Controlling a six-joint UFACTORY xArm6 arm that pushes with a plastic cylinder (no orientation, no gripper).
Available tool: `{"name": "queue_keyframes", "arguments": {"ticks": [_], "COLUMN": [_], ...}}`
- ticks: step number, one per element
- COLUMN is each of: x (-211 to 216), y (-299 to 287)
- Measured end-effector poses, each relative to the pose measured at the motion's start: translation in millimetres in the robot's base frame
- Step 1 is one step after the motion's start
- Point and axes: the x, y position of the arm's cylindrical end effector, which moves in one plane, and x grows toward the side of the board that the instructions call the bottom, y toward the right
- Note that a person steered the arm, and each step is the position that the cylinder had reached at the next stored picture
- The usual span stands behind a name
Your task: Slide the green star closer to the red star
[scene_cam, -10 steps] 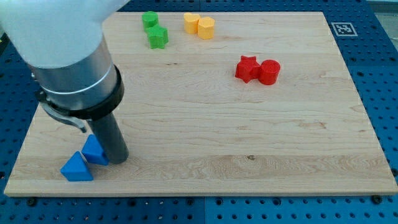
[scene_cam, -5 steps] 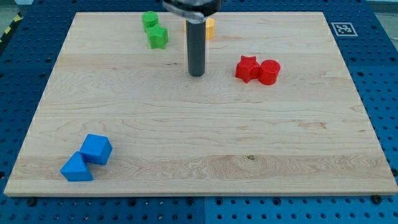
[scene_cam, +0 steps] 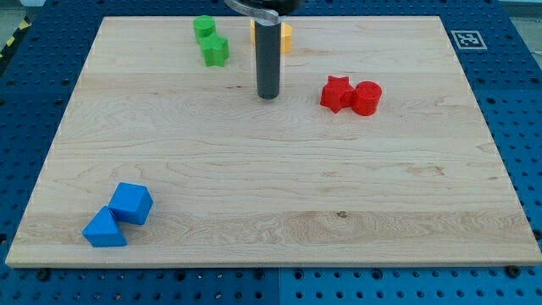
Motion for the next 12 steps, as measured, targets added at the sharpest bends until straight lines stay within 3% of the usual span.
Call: {"name": "queue_keyframes", "arguments": {"ticks": [2,3,7,9,12], "x": [-54.4,-86.1,-92.4,-89.1,-47.0], "y": [-123.4,-137.5,-83.8,-17.9,42.7]}}
